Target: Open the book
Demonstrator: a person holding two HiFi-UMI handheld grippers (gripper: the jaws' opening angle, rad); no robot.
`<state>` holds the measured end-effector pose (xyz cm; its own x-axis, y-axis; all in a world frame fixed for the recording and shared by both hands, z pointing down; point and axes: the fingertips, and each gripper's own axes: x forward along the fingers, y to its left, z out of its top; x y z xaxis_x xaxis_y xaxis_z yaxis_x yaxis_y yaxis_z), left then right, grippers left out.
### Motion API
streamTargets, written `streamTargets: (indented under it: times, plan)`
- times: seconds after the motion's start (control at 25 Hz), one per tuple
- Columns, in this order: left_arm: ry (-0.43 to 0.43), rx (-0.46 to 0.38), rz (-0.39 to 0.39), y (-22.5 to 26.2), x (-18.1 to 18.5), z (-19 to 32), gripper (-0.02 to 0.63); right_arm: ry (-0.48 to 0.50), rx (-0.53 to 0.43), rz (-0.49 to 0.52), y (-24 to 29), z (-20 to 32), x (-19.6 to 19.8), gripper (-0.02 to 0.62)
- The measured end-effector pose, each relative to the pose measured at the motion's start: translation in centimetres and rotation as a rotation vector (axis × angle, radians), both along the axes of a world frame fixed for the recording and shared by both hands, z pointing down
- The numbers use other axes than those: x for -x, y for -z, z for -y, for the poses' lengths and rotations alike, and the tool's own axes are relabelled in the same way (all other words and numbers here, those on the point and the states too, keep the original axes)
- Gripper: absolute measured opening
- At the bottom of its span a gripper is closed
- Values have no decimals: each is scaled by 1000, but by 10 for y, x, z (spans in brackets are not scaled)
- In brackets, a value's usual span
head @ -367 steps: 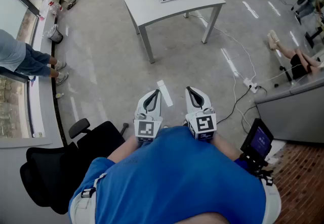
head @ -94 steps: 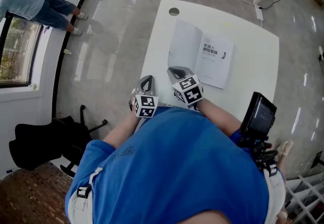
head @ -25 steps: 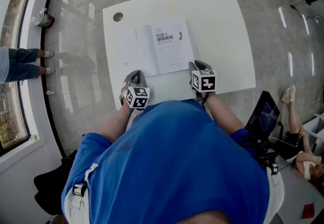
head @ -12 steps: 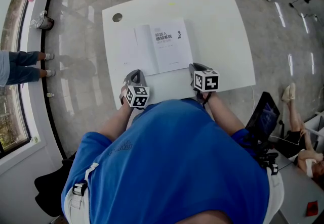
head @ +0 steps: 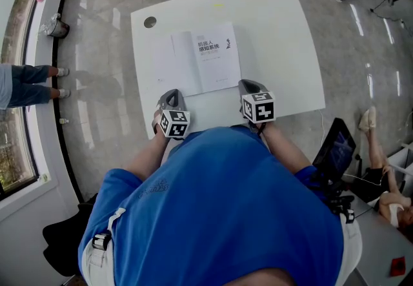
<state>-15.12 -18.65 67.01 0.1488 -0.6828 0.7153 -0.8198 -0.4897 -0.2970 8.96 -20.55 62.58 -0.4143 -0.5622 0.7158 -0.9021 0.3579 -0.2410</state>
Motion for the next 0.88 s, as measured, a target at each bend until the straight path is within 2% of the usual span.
streamTargets:
  times: [0.36,0.68,0.88]
  plan:
    - [27,-23,-10,8,7,-21,8,141,-101,40,39,-10,51,9]
    - [97,-47,-2,0,48,-48,6,302,-159,62,42,-21,124,8]
    - [147,-51,1,12,59,-63,8,386,-172,73,58,-27,148,8]
